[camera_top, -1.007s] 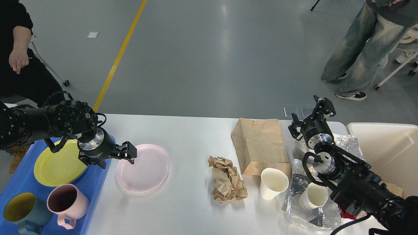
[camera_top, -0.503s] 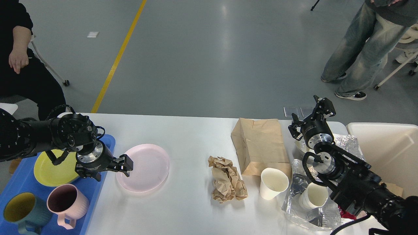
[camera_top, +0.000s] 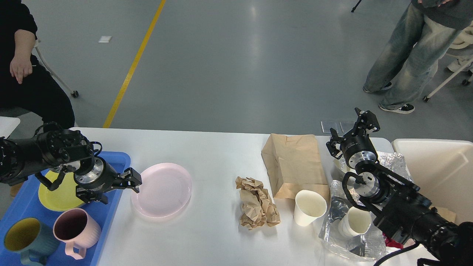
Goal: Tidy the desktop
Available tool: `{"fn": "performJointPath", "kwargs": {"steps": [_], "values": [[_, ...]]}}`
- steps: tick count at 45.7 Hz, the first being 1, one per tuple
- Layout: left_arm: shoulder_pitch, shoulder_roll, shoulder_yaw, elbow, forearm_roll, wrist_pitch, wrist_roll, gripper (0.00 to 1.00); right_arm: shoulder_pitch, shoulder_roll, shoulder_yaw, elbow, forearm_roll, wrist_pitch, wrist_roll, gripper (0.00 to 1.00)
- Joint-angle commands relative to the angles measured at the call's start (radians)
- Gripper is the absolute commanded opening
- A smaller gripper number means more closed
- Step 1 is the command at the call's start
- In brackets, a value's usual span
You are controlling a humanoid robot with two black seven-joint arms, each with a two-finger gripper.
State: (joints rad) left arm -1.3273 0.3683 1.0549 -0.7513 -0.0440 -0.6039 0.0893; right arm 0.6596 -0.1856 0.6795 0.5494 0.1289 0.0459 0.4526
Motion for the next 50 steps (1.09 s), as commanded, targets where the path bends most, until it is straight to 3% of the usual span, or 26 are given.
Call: {"fn": "performJointPath", "kwargs": {"steps": [1,20,37,50], "values": [[0.014,0.006,-0.001,-0.002,-0.034,0.001,0.0,0.93,0.0,0.0,0.0,0.0,0.0,0.0,0.0,1.0],[0.048,0.012,-0.009,0.015,-0.056,0.09,0.001,0.93,0.0,0.0,0.0,0.0,0.0,0.0,0.001,1.0],[0.048,0.069,-0.082,0.017,-0.056,0.084,0.0,0.93,0.0,0.0,0.0,0.0,0.0,0.0,0.0,1.0],[0.126,0.101,-0.187,0.038,-0.068,0.082,0.001,0.93,0.0,0.0,0.0,0.0,0.0,0.0,0.0,1.0]]}}
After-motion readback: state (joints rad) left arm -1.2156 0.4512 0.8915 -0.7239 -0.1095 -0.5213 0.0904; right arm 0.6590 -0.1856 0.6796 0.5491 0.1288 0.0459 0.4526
